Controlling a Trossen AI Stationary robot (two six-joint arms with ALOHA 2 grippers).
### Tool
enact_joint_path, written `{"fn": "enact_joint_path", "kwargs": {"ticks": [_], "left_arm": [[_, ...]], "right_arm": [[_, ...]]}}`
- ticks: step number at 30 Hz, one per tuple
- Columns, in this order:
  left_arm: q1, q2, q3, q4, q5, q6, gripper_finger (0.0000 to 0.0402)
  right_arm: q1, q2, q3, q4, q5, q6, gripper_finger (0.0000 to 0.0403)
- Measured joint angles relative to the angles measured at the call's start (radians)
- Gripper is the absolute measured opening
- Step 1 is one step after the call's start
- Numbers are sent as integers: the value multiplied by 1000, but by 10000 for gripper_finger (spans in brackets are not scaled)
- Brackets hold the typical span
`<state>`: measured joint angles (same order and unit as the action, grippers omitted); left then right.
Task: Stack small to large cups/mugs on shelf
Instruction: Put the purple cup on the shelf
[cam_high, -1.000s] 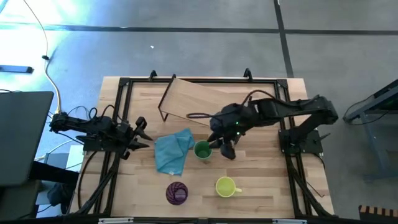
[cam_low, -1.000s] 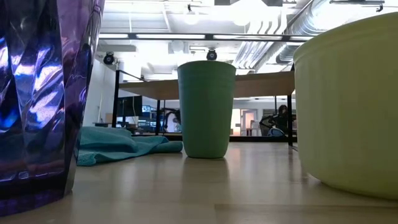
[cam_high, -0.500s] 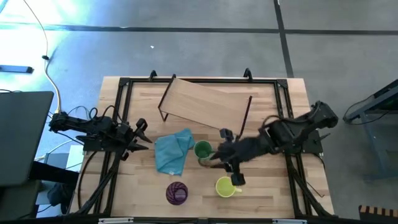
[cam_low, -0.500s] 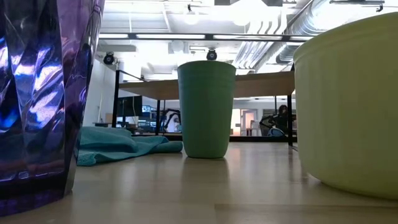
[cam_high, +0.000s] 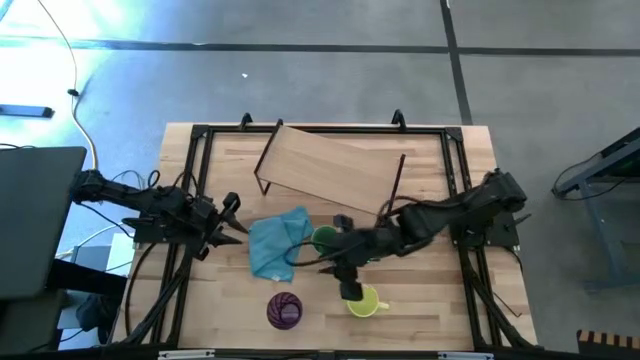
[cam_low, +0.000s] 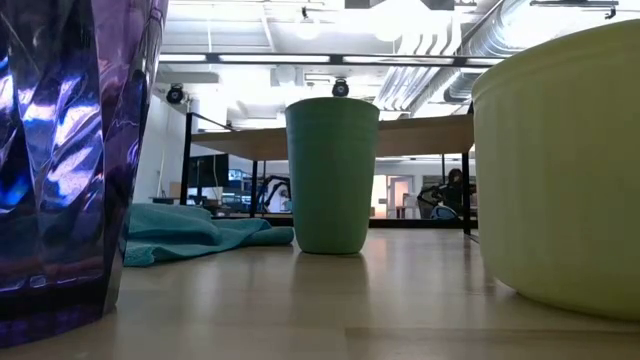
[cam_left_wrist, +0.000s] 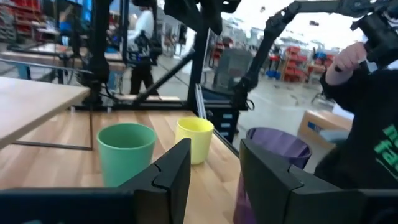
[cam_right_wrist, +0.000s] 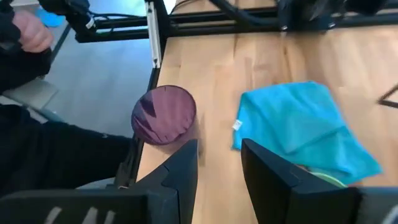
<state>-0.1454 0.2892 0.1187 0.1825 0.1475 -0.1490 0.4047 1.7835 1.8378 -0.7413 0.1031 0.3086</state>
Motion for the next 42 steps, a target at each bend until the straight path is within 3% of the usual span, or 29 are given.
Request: {"fn": "enact_joint_path", "kwargs": {"ticks": [7, 14, 17, 25, 42], "left_arm": [[-133, 156, 101, -21, -74, 50, 127], [-262, 227, 182, -205, -330, 66, 127], [-300, 225, 187, -217, -393, 67, 127], [-319, 197, 188, -241, -456, 66, 127], [-320, 197, 187, -246, -457, 63, 127]], "right_arm": [[-21, 71, 0, 72, -110, 9, 115], [-6, 130, -1, 174, -176, 5, 115], [1, 154, -1, 179, -182, 5, 115], [14, 206, -1, 259, -104, 5, 115], [-21, 306, -1, 344, -104, -45, 115]]}}
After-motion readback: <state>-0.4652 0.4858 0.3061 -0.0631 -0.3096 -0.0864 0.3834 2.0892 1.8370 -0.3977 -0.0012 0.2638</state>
